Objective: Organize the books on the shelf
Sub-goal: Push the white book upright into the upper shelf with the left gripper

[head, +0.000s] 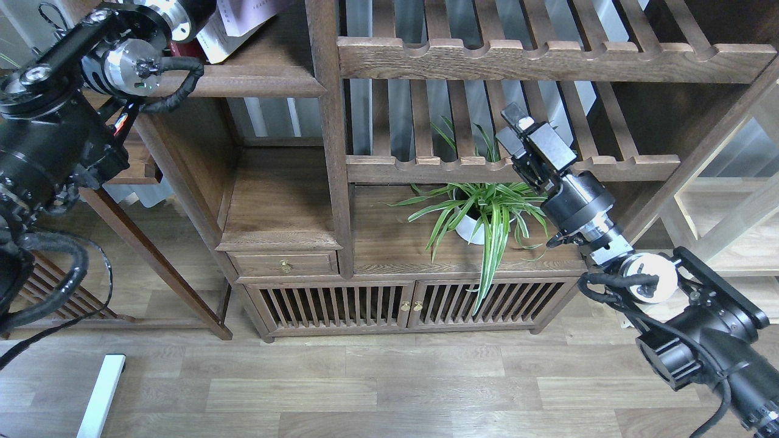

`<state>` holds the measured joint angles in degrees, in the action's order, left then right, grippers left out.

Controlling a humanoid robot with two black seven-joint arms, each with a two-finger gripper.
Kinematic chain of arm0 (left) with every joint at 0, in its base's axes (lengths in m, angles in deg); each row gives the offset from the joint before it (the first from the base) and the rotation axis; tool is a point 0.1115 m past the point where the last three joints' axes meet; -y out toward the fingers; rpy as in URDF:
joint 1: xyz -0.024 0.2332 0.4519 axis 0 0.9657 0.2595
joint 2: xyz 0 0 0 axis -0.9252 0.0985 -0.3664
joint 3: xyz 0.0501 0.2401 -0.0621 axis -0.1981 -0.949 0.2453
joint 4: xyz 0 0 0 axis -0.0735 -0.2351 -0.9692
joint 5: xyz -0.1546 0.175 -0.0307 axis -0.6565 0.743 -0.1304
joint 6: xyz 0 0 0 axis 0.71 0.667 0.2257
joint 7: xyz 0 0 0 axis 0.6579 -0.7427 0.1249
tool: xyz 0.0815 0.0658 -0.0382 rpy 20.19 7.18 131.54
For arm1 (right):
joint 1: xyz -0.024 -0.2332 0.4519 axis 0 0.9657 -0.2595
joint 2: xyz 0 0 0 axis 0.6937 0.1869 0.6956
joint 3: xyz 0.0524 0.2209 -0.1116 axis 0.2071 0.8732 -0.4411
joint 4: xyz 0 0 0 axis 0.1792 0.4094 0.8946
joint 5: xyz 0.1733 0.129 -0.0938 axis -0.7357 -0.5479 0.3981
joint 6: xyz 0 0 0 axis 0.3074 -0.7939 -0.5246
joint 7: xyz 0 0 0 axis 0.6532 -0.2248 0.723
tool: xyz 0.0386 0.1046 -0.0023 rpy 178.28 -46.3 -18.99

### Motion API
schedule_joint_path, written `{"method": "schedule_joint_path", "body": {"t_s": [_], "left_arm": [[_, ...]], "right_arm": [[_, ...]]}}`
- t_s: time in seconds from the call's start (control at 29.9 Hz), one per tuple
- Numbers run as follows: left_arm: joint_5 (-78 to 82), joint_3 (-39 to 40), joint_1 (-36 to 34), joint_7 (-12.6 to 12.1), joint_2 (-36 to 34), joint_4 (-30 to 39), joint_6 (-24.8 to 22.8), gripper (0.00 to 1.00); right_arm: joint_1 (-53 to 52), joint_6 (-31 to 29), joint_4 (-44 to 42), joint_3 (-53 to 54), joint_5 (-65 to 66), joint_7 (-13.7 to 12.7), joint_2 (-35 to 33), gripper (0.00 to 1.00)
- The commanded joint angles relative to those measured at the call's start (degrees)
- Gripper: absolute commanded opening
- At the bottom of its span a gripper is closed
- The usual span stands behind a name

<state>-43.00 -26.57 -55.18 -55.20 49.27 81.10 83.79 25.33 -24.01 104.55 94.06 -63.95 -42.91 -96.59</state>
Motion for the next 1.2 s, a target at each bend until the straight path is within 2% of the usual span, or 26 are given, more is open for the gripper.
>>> {"method": "schedule_joint_path", "body": {"t_s": [0.0, 0.1, 0.37, 0.57, 1.17], "left_arm": [[-0.05, -0.74, 0.04, 0.47, -0.07, 0.27, -0.01, 0.09], [-0.05, -1.97, 0.22, 1.70, -0.07, 0.44, -0.27, 0.09], [-0.05, -3.38, 0.57, 1.88, -1.03, 0.71, -0.71, 0.15], [-0.05, -3.38, 1.54, 2.06, -1.39, 0.62, -0.62, 0.15], [-0.05, -3.82, 3.73, 8.21, -1.12, 0.18, -0.18, 0.14]], "right_arm": [[0.09, 0.00, -0.01, 0.04, 0.00, 0.00, -0.52, 0.90], [0.09, 0.00, -0.01, 0.04, 0.00, 0.00, -0.61, 0.90], [0.09, 0.00, -0.01, 0.04, 0.00, 0.00, -0.61, 0.90], [0.09, 0.00, -0.01, -0.04, 0.00, 0.00, -0.61, 0.90], [0.09, 0.00, -0.01, -0.13, 0.00, 0.00, -0.70, 0.90]]}}
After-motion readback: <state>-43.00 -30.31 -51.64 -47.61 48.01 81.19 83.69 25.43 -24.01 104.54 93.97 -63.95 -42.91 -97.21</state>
